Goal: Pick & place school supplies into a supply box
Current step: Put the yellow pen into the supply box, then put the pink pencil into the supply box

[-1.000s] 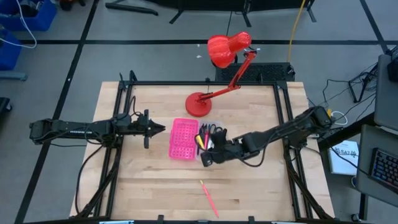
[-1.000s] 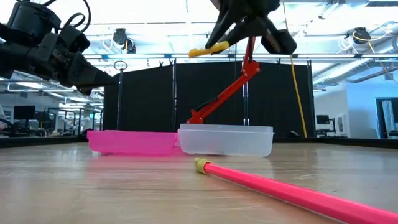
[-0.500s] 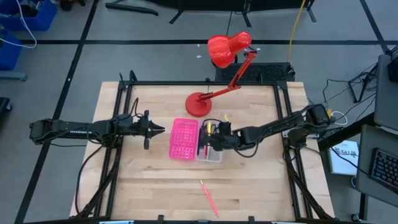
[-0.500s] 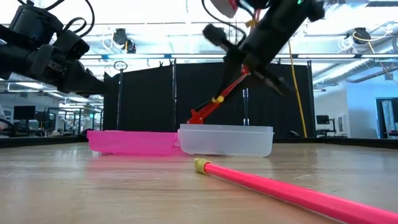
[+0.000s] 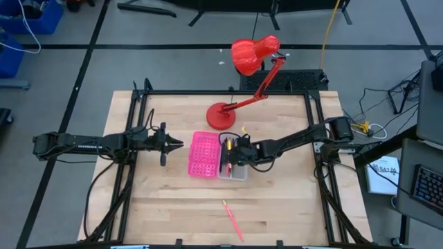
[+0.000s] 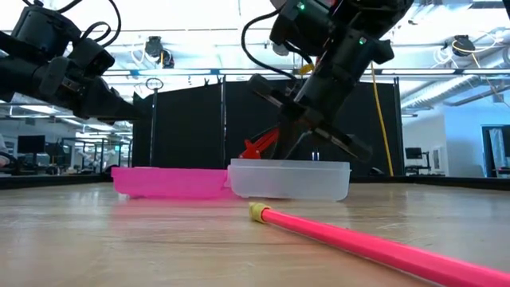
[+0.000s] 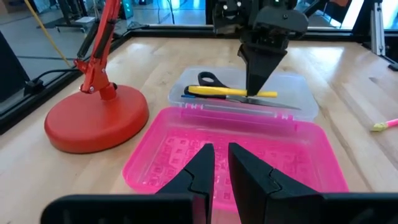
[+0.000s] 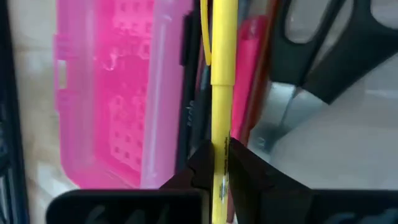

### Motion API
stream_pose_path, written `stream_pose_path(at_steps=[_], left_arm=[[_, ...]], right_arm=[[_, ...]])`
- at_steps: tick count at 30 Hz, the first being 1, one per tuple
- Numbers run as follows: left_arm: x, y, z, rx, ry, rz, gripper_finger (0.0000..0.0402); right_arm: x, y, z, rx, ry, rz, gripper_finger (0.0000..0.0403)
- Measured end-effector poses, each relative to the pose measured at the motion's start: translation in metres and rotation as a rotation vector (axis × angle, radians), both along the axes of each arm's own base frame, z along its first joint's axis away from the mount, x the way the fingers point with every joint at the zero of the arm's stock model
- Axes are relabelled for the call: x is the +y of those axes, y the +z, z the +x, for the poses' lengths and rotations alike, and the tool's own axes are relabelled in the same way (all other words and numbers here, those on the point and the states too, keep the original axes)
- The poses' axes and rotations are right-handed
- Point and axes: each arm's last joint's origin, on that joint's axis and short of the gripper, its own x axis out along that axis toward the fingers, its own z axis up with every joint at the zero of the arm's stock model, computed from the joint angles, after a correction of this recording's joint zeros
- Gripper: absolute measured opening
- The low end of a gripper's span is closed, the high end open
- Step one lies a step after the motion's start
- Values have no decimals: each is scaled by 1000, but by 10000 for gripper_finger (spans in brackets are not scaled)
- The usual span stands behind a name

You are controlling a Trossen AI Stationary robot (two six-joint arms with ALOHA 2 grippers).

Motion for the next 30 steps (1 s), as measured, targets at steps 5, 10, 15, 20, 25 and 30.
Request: stream_pose_path(at_steps=[5,10,15,20,25,30], left_arm=[[0,0,0,-1,0,-3,56],[0,0,0,-1,1,-7,56],[0,0,0,0,3,-13,56],[0,0,0,-1,5,-25,56],[0,0,0,-1,6,-27,56],[0,0,0,-1,6,-27,56]], right_arm=[[-5,0,-1,16,-2,-34,19],[-5,-4,-4,41,-7,-35,19],[-5,-5,-5,47,11,-47,25],[-5,-5,-5,50,25,-53,61],[-4,-4,-4,43,39,-65,80],[-4,5,2,-49,89,-103,91]])
